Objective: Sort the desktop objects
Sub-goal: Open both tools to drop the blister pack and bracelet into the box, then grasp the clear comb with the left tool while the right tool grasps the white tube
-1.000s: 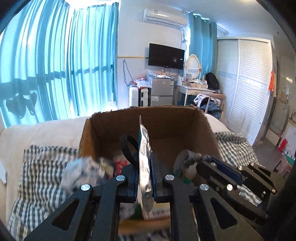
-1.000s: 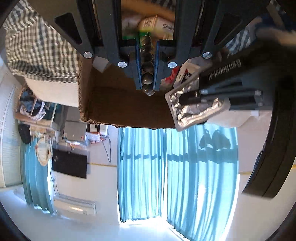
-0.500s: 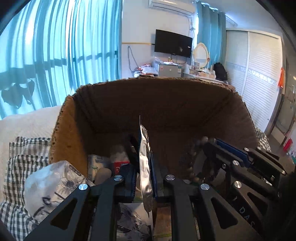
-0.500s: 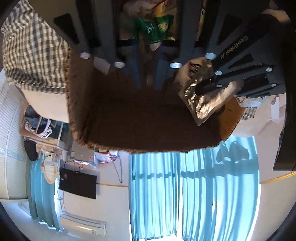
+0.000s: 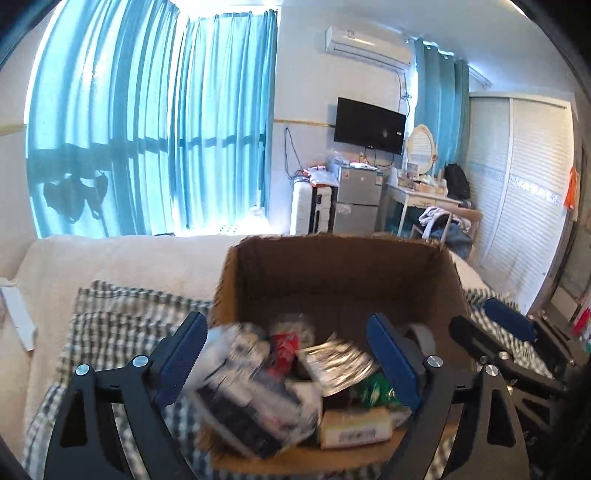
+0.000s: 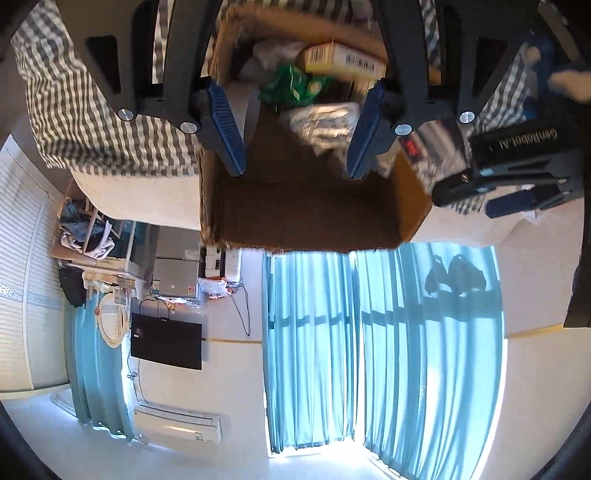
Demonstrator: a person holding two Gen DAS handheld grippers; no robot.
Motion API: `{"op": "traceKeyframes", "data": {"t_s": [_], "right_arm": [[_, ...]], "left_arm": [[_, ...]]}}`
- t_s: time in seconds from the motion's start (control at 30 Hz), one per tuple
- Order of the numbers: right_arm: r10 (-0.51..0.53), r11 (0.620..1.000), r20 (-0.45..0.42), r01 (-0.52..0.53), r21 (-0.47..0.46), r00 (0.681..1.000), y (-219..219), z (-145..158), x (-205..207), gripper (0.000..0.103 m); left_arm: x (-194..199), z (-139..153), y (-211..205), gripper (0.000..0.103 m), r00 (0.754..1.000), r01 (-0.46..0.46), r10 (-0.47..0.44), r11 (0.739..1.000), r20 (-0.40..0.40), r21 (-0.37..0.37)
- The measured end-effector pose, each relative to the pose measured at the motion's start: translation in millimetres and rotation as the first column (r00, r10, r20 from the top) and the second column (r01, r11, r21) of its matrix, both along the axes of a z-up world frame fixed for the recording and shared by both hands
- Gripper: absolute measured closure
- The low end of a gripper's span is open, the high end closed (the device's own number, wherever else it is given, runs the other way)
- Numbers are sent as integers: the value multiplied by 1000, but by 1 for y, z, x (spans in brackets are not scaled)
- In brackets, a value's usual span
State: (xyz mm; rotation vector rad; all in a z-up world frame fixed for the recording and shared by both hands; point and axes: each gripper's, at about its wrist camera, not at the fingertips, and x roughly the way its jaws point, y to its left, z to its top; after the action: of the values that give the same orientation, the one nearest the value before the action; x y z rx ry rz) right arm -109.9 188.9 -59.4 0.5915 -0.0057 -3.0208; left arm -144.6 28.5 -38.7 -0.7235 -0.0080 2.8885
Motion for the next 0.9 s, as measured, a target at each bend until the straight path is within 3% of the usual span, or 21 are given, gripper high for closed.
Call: {"op": "traceKeyframes", "data": {"t_s": [0.2, 0.4, 0.53, 0.67, 0.77, 0.9], "right_arm": [[4, 999, 29, -3, -36, 1000, -4, -39, 30, 46], [61, 998, 26, -62, 20, 998, -18, -72, 65, 46], [101, 995, 94, -103, 10, 990, -21, -98, 75, 46], [126, 991, 172, -132, 21, 977, -28, -128, 65, 46], [147, 988, 213, -154, 18, 966, -31, -142, 55, 46], [162, 986, 261, -168, 1, 952, -32, -160, 43, 50]], "left_arm": [[28, -32, -25, 12, 997, -63, 62, 998, 38, 21], [55, -82, -30, 12, 993, -104, 107, 993, 43, -63], [63, -105, -40, 12, 990, -117, 120, 992, 71, -47], [63, -122, -45, 12, 985, -91, 91, 996, 144, -6], [57, -142, -27, 12, 975, -47, 63, 996, 211, -77], [48, -164, -12, 12, 959, 22, -3, 998, 285, -64]]}}
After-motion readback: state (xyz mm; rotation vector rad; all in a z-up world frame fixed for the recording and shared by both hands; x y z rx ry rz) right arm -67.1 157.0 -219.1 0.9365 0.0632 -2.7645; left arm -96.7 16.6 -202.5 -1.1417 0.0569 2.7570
